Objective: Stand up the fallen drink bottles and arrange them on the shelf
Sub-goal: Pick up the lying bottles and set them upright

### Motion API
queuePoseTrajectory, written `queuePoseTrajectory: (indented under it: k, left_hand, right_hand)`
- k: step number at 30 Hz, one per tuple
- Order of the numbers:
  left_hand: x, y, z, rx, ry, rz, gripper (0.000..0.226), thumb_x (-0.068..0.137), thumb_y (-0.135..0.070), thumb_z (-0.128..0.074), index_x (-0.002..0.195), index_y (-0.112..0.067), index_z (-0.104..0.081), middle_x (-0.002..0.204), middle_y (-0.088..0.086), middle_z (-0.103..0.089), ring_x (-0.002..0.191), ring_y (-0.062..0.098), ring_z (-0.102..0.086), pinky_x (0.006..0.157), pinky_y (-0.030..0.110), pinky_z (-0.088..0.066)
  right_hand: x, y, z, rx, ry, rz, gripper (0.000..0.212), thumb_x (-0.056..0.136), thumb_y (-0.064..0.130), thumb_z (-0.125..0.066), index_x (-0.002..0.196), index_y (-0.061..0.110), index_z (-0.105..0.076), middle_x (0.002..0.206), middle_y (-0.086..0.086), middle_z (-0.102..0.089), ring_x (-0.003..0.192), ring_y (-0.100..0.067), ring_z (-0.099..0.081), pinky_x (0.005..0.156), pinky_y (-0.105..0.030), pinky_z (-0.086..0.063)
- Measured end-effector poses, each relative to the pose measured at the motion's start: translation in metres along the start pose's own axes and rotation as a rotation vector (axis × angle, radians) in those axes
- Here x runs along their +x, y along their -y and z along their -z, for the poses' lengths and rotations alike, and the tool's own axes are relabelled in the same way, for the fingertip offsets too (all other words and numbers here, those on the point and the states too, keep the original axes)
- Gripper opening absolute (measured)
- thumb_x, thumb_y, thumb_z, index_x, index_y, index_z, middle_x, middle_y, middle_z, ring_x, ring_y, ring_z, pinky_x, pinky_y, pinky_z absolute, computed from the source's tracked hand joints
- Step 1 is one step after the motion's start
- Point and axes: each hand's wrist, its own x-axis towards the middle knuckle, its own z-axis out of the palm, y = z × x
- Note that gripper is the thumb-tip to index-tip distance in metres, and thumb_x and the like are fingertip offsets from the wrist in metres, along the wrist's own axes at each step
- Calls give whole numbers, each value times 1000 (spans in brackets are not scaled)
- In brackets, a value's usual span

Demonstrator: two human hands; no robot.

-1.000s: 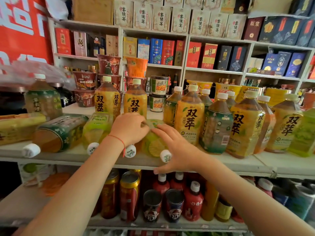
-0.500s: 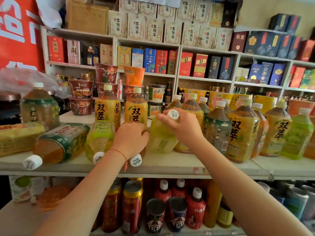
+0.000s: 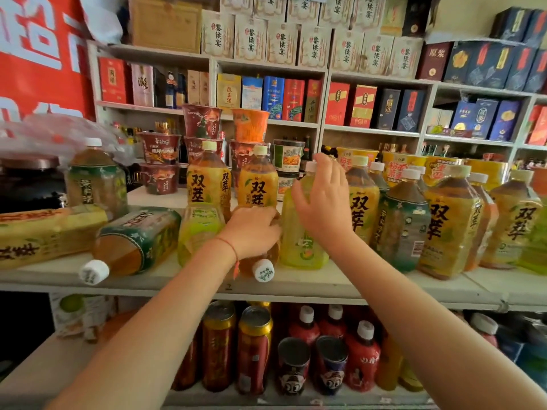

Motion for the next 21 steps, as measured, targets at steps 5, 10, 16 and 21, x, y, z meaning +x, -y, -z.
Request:
queuePoseTrajectory:
  k: [5,10,16,21]
  left_hand:
    - [-14,24,25,-78,5,16,38,106,-20,-35,135,-24,-60,131,0,-64,109,17,-59,83,29,-45]
    - [-28,31,20,-76,-92,-36,39,106,-18,-36,134,-24,-62,132,0,-66,116,19,-60,91,30,-47]
    - [-31,39,19,-190,-77,-66,38,105,-19,-41,138,-28,-59,137,-6,-61,125,14,-55,102,31,-45]
    - [-38,49,24,-641,-171,-93,50,103,-6,-41,145,-31,-49,143,-9,-53,133,9,-46,113,36,-40]
  right_hand:
    - [-51,11,21,159,134,339,28,98,35,-51,106,12,-65,110,-4,-64,104,-20,-56,92,-41,-47]
    - [-72,15,-1,-20,634,420,110,75,75,-61,157,13,-24,163,-7,-26,151,-23,-19,121,-32,-11]
    - [-69,16,-12,-40,494,417,104,78,78,-50,148,2,-39,147,-15,-49,137,-32,-46,110,-40,-39]
    - [-28,35,7,164,373,131,71,82,71,-48,123,16,-61,111,3,-64,96,-17,-63,76,-32,-53]
